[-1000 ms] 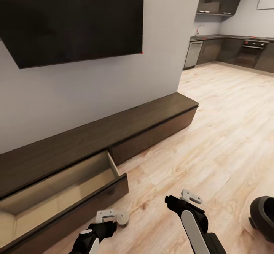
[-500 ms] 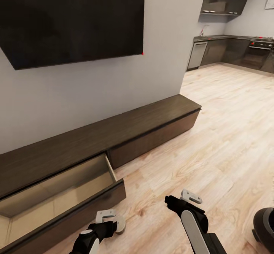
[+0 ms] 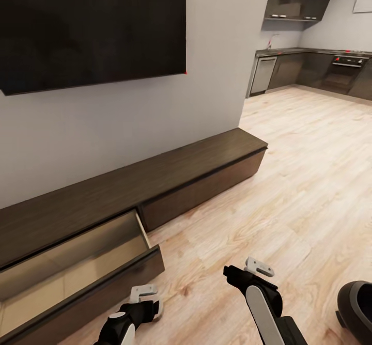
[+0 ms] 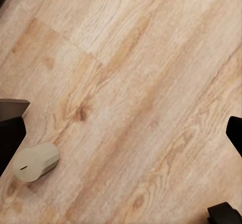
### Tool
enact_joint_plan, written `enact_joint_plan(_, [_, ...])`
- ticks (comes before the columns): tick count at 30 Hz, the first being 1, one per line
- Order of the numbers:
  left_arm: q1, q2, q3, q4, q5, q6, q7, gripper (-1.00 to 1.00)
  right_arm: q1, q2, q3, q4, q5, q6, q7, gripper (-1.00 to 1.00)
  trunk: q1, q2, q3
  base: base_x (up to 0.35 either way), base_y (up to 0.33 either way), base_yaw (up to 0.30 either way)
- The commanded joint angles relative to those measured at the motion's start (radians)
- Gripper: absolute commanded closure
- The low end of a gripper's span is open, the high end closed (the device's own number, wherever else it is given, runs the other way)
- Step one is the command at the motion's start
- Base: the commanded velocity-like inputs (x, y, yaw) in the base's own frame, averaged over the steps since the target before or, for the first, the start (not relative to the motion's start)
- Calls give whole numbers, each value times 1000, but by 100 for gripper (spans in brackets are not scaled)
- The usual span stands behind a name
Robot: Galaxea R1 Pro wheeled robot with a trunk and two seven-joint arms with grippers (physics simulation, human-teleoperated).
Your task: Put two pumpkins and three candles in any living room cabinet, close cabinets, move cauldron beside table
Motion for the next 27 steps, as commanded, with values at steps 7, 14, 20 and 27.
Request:
enact_joint_plan(7, [0, 0, -2, -1, 9, 2, 9, -100, -1, 0, 10, -1, -9, 1, -10, -100, 27, -50, -23, 0, -2, -3])
enact_joint_plan(14, [0, 0, -1, 10, 9, -60, 9, -100, 1, 0, 27, -10, -8, 3, -12, -100, 54, -99, -45, 0, 0, 0])
enact_joint_plan(20, [0, 2, 0, 13, 9, -75, 8, -100, 9, 5, 186, -55, -6, 6, -24, -100, 77, -141, -63, 0, 0, 0])
enact_joint_plan(27, [0, 2, 0, 13, 8, -78, 8, -100, 0, 15, 221, -61, -6, 38, -25, -100, 104, -190, -85, 0, 0, 0])
